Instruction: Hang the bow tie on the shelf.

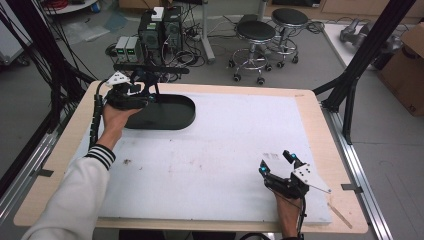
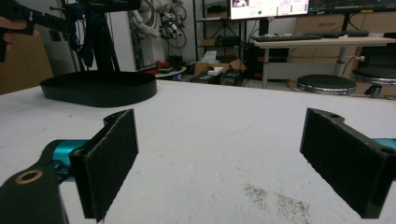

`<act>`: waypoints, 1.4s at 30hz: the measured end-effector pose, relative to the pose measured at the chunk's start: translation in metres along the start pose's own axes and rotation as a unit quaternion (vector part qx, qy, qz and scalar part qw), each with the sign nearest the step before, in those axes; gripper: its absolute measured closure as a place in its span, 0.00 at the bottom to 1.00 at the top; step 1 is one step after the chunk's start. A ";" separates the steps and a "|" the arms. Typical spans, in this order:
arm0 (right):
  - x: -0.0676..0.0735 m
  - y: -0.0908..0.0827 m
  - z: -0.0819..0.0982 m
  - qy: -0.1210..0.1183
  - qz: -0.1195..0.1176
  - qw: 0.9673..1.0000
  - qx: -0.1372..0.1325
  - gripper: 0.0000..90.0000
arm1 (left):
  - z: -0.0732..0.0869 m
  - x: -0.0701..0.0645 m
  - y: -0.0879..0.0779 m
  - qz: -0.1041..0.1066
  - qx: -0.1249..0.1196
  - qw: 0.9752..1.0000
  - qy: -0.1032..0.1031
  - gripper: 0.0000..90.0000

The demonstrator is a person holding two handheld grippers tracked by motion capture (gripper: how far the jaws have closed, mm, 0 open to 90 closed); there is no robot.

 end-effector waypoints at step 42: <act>0.003 -0.001 0.000 -0.014 -0.003 1.000 -0.003 0.12 | 0.121 -0.038 -0.152 0.035 -0.162 0.986 -0.001 0.09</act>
Point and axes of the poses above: each handheld gripper's, and its own axes: y roughly forward along the jaws, z roughly out of its underside, x roughly to its left, the point moved 7 cm from there along y, roughly forward along the jaws, and after that the axes turned 7 degrees about -z, right-handed, at the moved point
